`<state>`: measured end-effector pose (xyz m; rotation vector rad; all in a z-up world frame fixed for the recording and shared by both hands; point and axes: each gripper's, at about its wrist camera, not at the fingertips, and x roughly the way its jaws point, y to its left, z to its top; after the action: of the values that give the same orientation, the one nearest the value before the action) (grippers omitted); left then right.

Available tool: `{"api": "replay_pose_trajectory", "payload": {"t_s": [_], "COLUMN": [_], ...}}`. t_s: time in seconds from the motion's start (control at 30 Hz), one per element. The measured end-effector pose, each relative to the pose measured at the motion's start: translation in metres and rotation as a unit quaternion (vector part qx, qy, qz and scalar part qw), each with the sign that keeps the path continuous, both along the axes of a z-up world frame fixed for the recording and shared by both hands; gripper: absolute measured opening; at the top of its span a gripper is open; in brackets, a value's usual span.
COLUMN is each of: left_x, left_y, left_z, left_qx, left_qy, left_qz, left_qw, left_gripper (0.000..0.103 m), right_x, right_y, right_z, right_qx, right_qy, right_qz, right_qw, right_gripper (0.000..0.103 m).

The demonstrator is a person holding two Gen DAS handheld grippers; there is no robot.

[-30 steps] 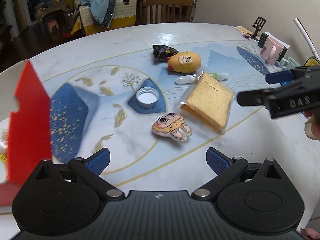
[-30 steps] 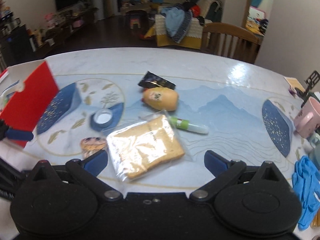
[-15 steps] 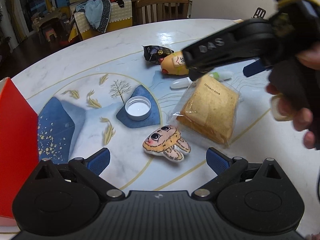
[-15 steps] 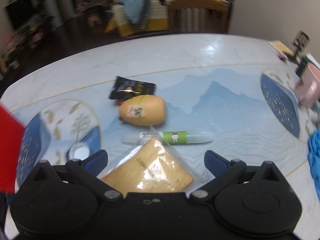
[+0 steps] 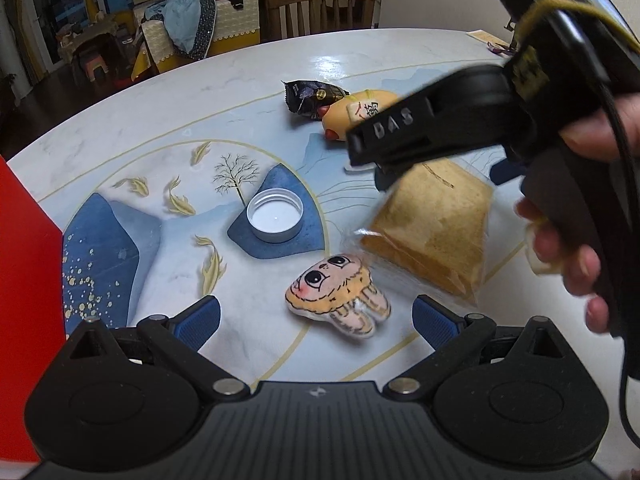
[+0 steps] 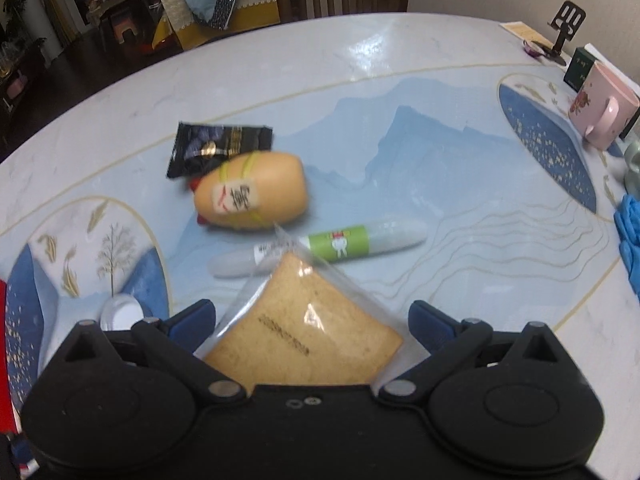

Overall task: Organize objects
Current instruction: 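Grasp the cartoon face keychain with the left tool while the right tool grasps the bagged bread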

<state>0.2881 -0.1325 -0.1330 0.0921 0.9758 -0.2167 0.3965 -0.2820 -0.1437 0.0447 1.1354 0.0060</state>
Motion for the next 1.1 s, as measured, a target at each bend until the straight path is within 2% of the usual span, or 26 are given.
{"api": "replay_pose_trajectory", "payload": {"t_s": [0.17, 0.33, 0.83, 1.03, 1.1], "left_x": [0.003, 0.002, 0.011, 0.016, 0.018], "left_y": [0.0, -0.001, 0.0, -0.002, -0.002], "left_z": [-0.006, -0.011, -0.013, -0.016, -0.016], "left_qx": [0.0, 0.012, 0.031, 0.036, 0.035], "left_qy": [0.002, 0.0, -0.009, -0.009, -0.008], "left_qz": [-0.007, -0.017, -0.03, -0.029, -0.026], "left_qw": [1.0, 0.9998, 0.999, 0.9989, 0.999], "left_gripper": [0.103, 0.103, 0.103, 0.102, 0.102], "right_x": [-0.014, -0.031, -0.092, -0.117, -0.123], "right_y": [-0.005, -0.014, -0.067, -0.084, -0.088], "right_z": [-0.003, -0.004, -0.005, 0.011, 0.015], "right_qx": [-0.009, -0.034, -0.023, 0.002, 0.016], "right_qy": [-0.001, -0.013, -0.013, -0.044, -0.037], "right_qz": [0.021, 0.074, 0.19, 0.179, 0.162], "right_qw": [1.0, 0.997, 0.981, 0.983, 0.986], "right_gripper": [0.103, 0.103, 0.103, 0.103, 0.103]}}
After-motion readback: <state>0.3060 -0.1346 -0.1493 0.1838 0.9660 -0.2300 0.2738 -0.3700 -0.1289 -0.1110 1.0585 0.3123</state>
